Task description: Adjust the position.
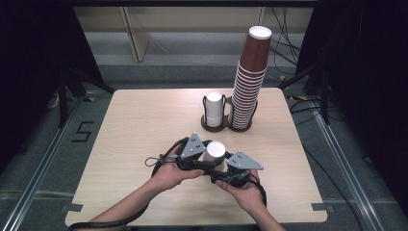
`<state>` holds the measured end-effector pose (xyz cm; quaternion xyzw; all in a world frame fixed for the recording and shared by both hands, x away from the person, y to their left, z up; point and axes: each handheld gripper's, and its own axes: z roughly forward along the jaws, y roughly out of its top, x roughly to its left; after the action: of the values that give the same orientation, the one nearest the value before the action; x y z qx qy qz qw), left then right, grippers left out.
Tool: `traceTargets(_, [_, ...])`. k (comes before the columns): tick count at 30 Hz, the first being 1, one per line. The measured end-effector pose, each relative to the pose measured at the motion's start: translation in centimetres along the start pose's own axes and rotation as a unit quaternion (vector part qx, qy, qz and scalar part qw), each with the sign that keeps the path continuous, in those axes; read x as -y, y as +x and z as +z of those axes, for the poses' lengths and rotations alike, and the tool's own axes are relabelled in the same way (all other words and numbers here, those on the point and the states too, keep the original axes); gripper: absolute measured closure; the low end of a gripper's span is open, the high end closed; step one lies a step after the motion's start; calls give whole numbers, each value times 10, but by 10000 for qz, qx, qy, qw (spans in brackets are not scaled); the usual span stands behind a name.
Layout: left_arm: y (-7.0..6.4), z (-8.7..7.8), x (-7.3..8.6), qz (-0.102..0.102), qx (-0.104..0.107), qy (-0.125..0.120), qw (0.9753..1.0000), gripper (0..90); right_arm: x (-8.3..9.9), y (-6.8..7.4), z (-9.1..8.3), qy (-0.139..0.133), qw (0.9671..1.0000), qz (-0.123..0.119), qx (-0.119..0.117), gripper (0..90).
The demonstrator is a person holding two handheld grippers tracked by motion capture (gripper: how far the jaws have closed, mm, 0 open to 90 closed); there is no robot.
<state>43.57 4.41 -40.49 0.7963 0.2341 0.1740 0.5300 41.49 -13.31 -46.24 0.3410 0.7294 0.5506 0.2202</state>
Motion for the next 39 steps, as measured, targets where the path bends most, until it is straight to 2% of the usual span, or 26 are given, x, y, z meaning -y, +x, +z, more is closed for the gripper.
traceTargets(5, [1, 1, 1, -29, 30, -3, 10000, 314, 0, 1, 1, -50, 9999, 122, -78, 305])
traceTargets(6, [1, 1, 1, -24, 39, 5, 10000, 311, 0, 0, 0, -18, 10000, 46, 23, 310])
traceTargets(9, [2, 2, 1, -26, 101, -11, 9999, 306, 0, -1, 0, 27, 9999, 115, -27, 318])
traceTargets(10, [4, 1, 0, 37, 87, -112, 9999, 263, 0, -1, 0, 53, 9997, 218, -32, 319])
traceTargets(13, [6, -2, -2, 96, 29, -243, 9997, 181, 1, -3, 0, -36, 9998, 176, 2, 319])
traceTargets(14, [9, -7, -3, 119, -9, -330, 9994, 160, 1, -4, 0, 32, 9990, 425, -95, 319])
traceTargets(15, [9, -7, -3, 119, -9, -330, 9994, 143, 1, -6, -1, 68, 9986, 526, -67, 318])
traceTargets(16, [12, -12, -4, 150, -98, -408, 9990, 145, 2, -7, -1, 64, 9984, 567, -36, 318])
traceTargets(17, [12, -12, -4, 150, -98, -408, 9990, 144, 2, -7, -1, 64, 9984, 567, -36, 318])
traceTargets(18, [16, -17, -4, 163, -137, -488, 9986, 142, 2, -10, -3, 101, 9972, 743, 30, 317])
traceTargets(21, [18, -23, -2, 183, -168, -572, 9981, 135, 3, -15, -3, 74, 9965, 832, -1, 316])
traceTargets(22, [18, -27, 2, 298, -180, -641, 9973, 128, 2, -18, -4, 43, 9943, 1066, 35, 314])
traceTargets(23, [18, -27, 2, 298, -180, -641, 9973, 117, 2, -18, -4, 43, 9943, 1066, 35, 314])
traceTargets(24, [18, -32, 8, 428, -150, -733, 9963, 99, 1, -21, -5, -34, 9915, 1299, -56, 313])
traceTargets(25, [18, -32, 8, 428, -150, -733, 9963, 82, 1, -21, -5, -34, 9915, 1299, -56, 313])
traceTargets(26, [17, -35, 13, 491, -123, -728, 9961, 72, 1, -24, -5, -94, 9874, 1574, -132, 313])
traceTargets(28, [15, -37, 18, 536, -113, -754, 9957, 40, 2, -27, -5, -139, 9837, 1777, -241, 313])
traceTargets(29, [15, -37, 18, 536, -113, -754, 9957, 36, 2, -27, -5, -139, 9837, 1777, -241, 313])
traceTargets(30, [14, -38, 21, 559, -130, -774, 9953, 35, 3, -29, -5, -153, 9797, 1982, -274, 313])
traceTargets(31, [13, -40, 24, 607, -141, -796, 9949, 32, 3, -28, -6, -138, 9718, 2329, -329, 313])
traceTargets(32, [13, -41, 26, 625, -159, -791, 9948, 25, 4, -32, -6, -161, 9735, 2259, -324, 313])
traceTargets(34, [12, -40, 30, 649, -165, -763, 9948, 12, 5, -33, -6, -223, 9684, 2451, -414, 313])
traceTargets(35, [12, -40, 30, 649, -165, -763, 9948, 4, 5, -33, -6, -223, 9684, 2451, -414, 313])
traceTargets(36, [11, -39, 33, 646, -188, -753, 9949, 4, 5, -34, -6, -227, 9655, 2556, -447, 313])
traceTargets(38, [10, -36, 39, 673, -250, -687, 9950, 0, 3, -32, -7, -163, 9502, 3056, -590, 313])
traceTargets(39, [10, -36, 39, 673, -250, -687, 9950, 0, 4, -35, -7, -228, 9527, 2971, -591, 313])
